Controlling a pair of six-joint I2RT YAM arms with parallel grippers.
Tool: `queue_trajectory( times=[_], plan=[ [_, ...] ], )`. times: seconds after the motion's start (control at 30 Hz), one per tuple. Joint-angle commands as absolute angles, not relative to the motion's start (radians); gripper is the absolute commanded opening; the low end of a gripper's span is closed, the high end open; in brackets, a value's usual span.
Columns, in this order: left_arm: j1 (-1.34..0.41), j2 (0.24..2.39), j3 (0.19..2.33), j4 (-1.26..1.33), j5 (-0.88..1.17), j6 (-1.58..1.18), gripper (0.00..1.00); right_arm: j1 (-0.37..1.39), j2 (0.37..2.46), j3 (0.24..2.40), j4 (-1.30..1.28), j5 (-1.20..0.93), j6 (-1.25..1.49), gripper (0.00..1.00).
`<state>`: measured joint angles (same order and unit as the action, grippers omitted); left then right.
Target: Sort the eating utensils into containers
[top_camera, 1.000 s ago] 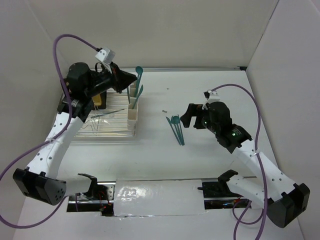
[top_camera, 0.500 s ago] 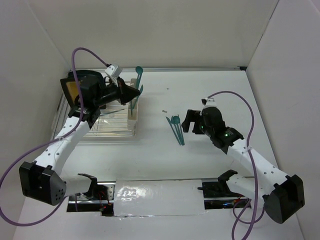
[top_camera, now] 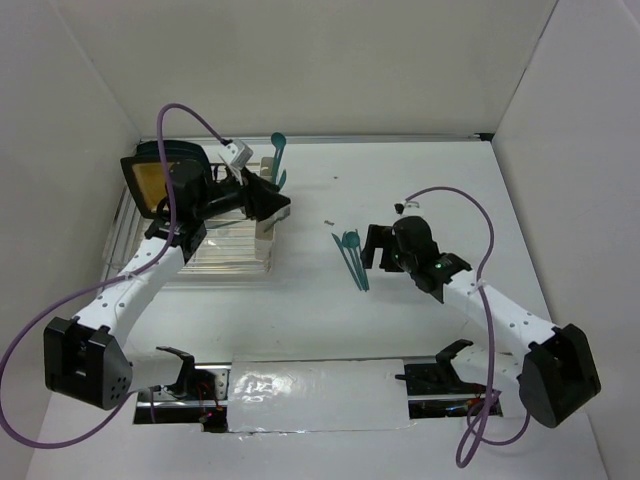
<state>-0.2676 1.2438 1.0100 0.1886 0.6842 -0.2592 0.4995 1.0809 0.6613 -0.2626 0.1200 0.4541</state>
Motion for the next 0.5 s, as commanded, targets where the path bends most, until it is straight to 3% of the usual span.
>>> queue_trajectory(
  times=[0.0,0.2,0.47],
  plan=[
    [-0.272,1.229,1.064,0.204,0.716,-0.218,0.7,0.499,1.133,0.673,-0.175,0.124,0.454,1.0],
    [-0.262,1.195,1.133,0.12,0.62,-0.239,0.98,0.499,1.229,0.725,-0.146,0.124,0.419,1.0],
    [-0.255,1.091,1.111,0.006,0.417,-0.239,1.0,0.502,1.38,0.804,-0.124,0.147,0.371,0.9]
  ],
)
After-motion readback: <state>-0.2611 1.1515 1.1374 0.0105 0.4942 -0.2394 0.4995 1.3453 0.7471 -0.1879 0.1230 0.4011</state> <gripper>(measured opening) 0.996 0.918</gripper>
